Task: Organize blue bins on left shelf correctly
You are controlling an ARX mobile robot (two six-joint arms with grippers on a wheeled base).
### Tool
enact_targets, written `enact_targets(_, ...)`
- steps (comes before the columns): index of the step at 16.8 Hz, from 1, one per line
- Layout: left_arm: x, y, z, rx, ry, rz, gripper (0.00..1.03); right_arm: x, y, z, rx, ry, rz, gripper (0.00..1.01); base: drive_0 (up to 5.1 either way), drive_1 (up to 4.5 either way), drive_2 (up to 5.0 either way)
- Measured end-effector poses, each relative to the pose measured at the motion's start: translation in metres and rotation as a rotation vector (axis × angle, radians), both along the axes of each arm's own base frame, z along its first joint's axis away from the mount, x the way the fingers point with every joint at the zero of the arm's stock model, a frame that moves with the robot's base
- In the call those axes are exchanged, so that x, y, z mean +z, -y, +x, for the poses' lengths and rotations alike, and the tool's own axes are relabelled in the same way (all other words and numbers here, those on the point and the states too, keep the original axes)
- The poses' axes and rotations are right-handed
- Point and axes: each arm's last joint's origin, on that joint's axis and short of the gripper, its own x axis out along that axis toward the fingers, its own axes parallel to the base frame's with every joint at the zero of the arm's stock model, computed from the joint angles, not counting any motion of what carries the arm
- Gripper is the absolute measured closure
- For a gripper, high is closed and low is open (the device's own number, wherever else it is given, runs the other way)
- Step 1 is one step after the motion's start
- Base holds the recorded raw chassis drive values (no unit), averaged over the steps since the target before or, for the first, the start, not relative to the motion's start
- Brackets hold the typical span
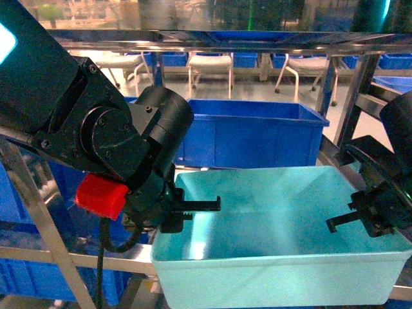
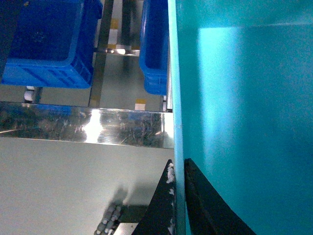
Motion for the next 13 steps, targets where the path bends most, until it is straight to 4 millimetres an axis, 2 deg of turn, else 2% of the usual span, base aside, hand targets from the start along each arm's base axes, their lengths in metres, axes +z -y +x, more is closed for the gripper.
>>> enact_targets(4,-0.007,-0.006,0.013,0.004,-0.003,0.012,1.01,-0.011,-0.009,0.014,-0.013,-0.018,-0.008,0.99,0.0,0.0,0.0)
enact_targets(13,-0.011,-0.01,0.042,0.006,-0.011,-0.004,1.01,-0.016,-0.016,0.048,-0.053,-0.008,-0.003,0.99,0.0,0.0,0.0)
